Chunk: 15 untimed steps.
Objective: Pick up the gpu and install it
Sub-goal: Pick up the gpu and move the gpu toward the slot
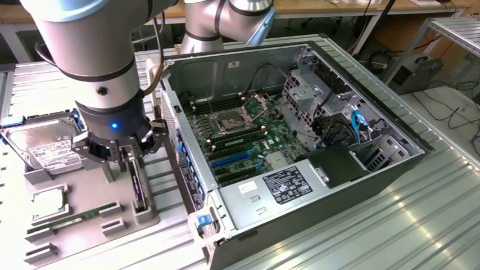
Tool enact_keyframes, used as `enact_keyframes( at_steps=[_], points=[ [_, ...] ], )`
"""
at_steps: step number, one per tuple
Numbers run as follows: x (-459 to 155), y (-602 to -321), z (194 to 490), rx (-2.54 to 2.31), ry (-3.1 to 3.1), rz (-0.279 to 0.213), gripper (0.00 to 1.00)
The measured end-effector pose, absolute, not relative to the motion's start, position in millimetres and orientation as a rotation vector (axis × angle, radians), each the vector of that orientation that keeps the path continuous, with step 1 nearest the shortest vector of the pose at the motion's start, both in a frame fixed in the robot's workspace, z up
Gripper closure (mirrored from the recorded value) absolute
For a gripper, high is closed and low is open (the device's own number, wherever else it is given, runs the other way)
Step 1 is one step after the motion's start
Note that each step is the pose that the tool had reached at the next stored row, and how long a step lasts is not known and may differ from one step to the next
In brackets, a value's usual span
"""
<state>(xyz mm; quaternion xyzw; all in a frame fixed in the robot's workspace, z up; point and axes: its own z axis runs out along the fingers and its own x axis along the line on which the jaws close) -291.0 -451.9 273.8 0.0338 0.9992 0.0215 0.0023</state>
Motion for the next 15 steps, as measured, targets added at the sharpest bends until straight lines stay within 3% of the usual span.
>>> enact_keyframes(
  at_steps=[15],
  points=[
    [-291,-450,261,0.101,3.141,0.101,0.64]
  ],
)
